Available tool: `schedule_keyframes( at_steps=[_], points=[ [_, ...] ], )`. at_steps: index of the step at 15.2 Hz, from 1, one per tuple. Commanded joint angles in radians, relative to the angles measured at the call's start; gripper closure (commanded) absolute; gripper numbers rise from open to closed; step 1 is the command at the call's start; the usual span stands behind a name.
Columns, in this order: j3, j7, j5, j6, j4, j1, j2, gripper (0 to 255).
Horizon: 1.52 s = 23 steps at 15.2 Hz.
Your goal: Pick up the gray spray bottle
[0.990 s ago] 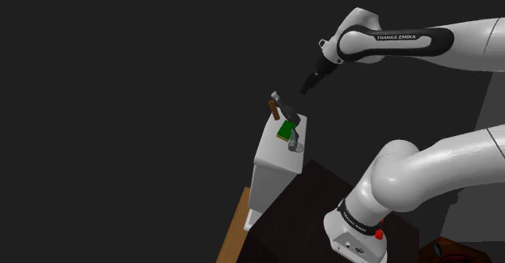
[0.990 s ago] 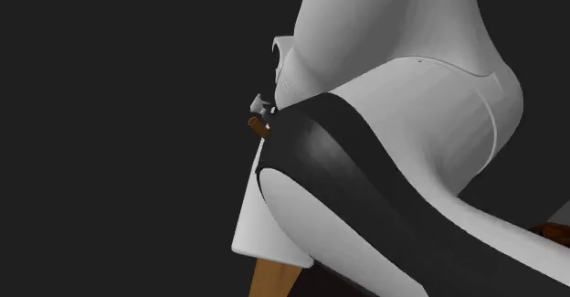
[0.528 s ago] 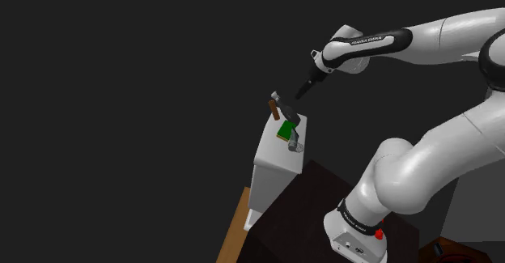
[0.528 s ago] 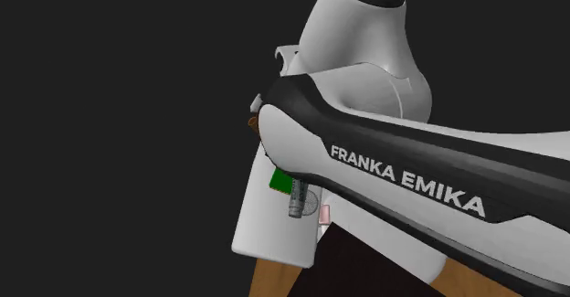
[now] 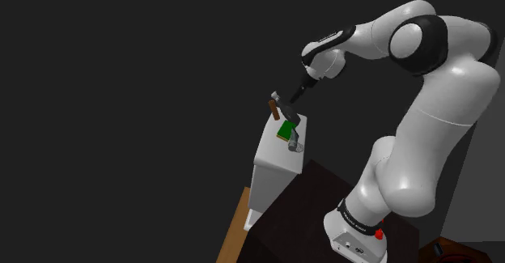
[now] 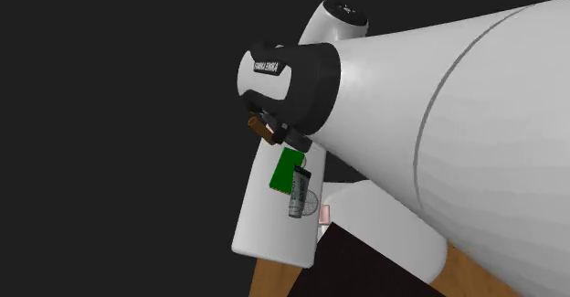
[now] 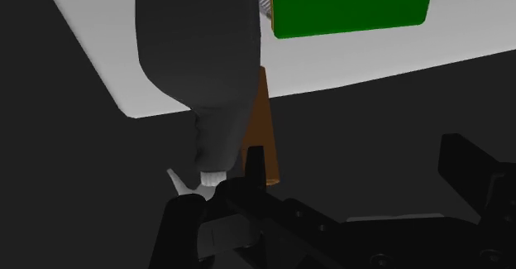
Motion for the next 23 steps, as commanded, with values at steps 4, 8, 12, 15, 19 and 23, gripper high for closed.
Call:
schedule_keyframes(
  at_steps=[4, 8, 12, 15, 19, 23],
  points=[
    [0.136, -0.300, 0.327, -0.100, 0.194, -0.201, 0.293, 0],
    [0.239, -0.408, 0.436, -0.161, 0.364, -0.346, 0.466, 0],
    [0.270, -0.439, 0.473, -0.150, 0.387, -0.376, 0.512, 0],
    [0.289, -0.461, 0.500, -0.132, 0.388, -0.389, 0.538, 0],
    [0.300, -0.472, 0.515, -0.124, 0.391, -0.397, 0.554, 255],
    [0.300, -0.472, 0.514, -0.124, 0.391, -0.397, 0.554, 255]
  ],
)
